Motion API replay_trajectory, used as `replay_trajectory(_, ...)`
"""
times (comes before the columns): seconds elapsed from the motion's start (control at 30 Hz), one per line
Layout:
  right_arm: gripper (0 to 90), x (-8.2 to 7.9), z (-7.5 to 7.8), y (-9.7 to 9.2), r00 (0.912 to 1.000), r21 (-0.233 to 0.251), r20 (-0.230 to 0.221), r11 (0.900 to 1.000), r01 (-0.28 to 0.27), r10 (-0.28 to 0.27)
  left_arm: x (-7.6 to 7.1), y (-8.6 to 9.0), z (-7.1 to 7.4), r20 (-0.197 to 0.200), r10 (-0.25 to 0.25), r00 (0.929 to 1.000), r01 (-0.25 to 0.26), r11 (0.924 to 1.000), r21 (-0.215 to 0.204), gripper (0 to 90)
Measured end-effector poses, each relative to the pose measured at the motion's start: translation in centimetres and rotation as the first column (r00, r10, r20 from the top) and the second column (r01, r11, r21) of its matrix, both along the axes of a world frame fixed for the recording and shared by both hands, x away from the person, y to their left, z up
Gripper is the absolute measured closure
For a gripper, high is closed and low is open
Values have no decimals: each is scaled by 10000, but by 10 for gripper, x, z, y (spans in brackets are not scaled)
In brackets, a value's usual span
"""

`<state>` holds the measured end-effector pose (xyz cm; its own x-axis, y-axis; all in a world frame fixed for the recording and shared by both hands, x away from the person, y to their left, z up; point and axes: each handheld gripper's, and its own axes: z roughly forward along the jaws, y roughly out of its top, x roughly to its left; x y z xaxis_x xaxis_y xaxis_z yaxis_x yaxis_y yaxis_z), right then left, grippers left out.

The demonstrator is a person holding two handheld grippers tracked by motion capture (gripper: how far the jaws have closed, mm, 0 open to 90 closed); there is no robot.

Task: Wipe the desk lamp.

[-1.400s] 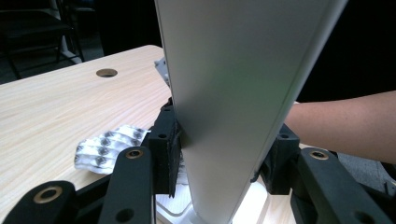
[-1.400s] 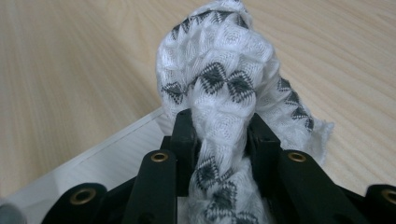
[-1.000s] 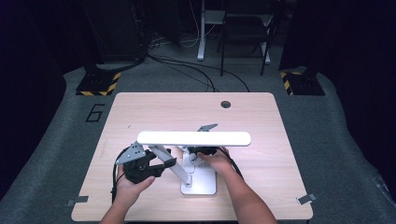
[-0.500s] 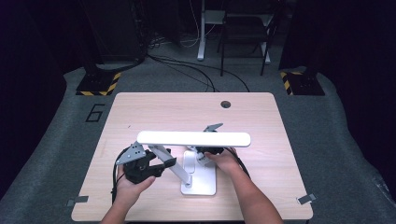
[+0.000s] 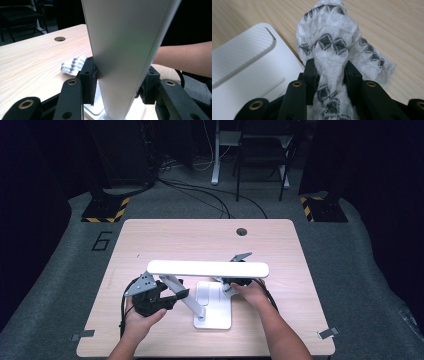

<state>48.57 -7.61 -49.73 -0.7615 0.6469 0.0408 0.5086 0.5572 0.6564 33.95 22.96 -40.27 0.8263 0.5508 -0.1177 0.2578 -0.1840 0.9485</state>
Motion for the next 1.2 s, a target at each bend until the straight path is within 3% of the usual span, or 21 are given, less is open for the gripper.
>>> replay_trajectory(0.07,689,0,0,2,10000,14,-42,10000,-41,41,0,0,0,5,-14,10000,14,10000,-10,567)
replay_trajectory(0.37,686,-7,4,47,9970,223,96,9968,-768,766,0,0,0,30,4,10000,-4,10000,27,567)
replay_trajectory(0.5,686,-7,5,49,9963,251,123,9960,-854,851,0,0,0,31,13,10000,-13,10000,49,567)
replay_trajectory(0.67,682,-9,3,41,9970,115,109,9970,-762,761,0,0,0,-45,91,9999,-90,10000,34,570)
replay_trajectory(0.9,683,-10,3,8,9990,-211,70,9988,-432,433,0,0,0,-35,115,9999,-115,9999,37,571)
replay_trajectory(1.07,683,-17,1,-8,9998,-107,137,9999,-124,126,0,0,0,-19,85,10000,-85,10000,27,572)
replay_trajectory(1.2,682,-23,1,-6,9994,194,304,9997,130,-136,0,0,0,-27,74,10000,-74,10000,4,572)
